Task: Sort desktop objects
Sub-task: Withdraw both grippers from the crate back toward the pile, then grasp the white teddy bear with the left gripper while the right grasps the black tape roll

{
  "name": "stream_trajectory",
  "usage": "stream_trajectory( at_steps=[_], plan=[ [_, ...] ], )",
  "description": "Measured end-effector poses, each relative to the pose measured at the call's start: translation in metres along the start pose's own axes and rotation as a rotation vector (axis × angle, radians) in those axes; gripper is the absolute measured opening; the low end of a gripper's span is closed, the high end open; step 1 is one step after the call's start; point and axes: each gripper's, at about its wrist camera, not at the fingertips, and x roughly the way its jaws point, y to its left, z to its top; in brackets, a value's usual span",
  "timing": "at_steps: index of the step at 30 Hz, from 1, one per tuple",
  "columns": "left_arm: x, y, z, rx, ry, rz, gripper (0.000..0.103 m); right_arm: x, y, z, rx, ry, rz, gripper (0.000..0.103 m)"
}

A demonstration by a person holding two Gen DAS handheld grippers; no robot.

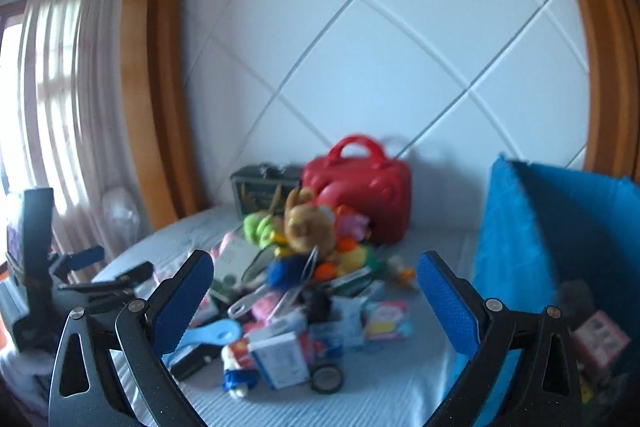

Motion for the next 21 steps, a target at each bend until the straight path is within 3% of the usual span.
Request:
stream_trajectory(
  at_steps=[5, 9, 15, 21],
  plan=[
    [0.039, 0.054, -0.040, -0.091, 0.110, 0.013, 0.088, 0.046, 0.011, -0.049, 0.009, 0.121, -0.019, 0.103],
    [0.070, 0.061, -0.072, -0.094, 0.206, 0.010, 0.088, 0.077, -0.001, -0.093, 0.041, 0.244, -0.056, 0.103],
    [0.102, 0.022, -0.107, -0.012, 0.310, -0.081, 0.088, 0.100, -0.012, -0.142, 0.051, 0.371, -0.094, 0.103],
    [0.124, -0.028, -0.118, 0.038, 0.373, -0.184, 0.088, 0.108, -0.029, -0.165, 0.079, 0.455, -0.145, 0.103]
  ],
)
